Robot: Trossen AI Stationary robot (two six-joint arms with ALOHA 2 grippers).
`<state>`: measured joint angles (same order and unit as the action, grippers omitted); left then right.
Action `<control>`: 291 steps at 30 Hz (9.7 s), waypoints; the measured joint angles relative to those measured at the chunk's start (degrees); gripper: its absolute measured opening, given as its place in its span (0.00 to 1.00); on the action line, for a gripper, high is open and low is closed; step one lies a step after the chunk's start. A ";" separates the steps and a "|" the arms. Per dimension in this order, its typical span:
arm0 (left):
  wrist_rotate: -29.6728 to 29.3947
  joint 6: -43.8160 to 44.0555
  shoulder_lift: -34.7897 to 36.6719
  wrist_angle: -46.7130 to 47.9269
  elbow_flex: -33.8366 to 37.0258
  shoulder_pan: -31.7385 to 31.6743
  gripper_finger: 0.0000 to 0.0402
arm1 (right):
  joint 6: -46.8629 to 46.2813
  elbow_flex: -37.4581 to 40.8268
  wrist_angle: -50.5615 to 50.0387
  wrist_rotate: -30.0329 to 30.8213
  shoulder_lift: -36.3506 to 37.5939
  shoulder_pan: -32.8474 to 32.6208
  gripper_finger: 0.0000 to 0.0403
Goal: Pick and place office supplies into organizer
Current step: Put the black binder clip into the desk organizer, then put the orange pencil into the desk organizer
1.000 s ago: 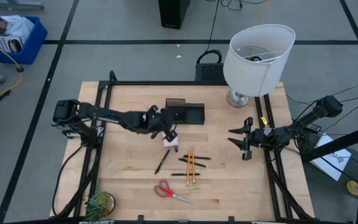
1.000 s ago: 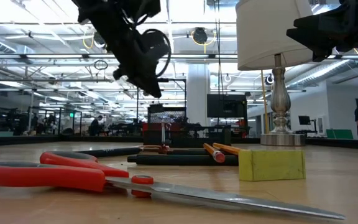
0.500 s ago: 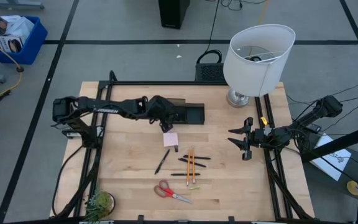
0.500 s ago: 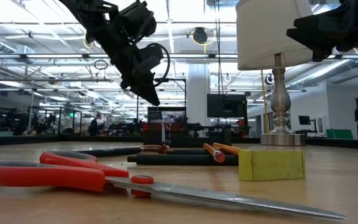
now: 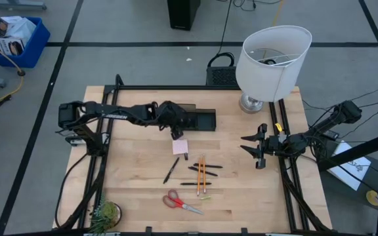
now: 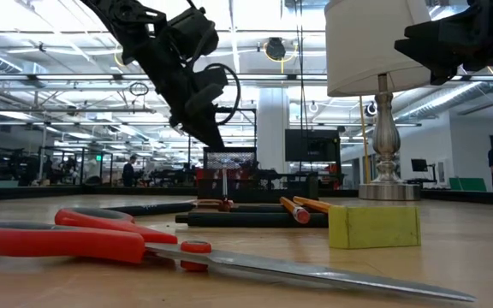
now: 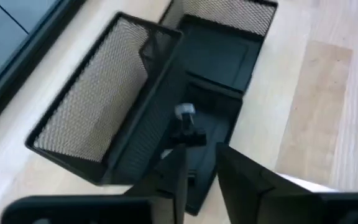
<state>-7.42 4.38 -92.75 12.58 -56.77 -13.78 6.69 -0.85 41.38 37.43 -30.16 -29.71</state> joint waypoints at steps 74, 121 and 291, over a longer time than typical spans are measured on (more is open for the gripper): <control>8.99 -56.98 -7.51 -5.23 0.04 16.56 0.13 | 0.00 0.01 -0.01 0.00 -0.34 -0.01 0.37; -30.87 43.11 -0.35 2.67 0.07 15.05 0.04 | -0.01 0.00 0.01 0.00 -0.67 -0.01 0.38; 6.47 91.90 -38.38 34.23 -47.47 28.11 0.23 | -0.01 0.00 -0.01 0.02 -0.93 -0.01 0.38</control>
<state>-0.96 96.28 -131.13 46.81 -104.25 14.33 6.68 -0.86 41.36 37.45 -31.09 -29.72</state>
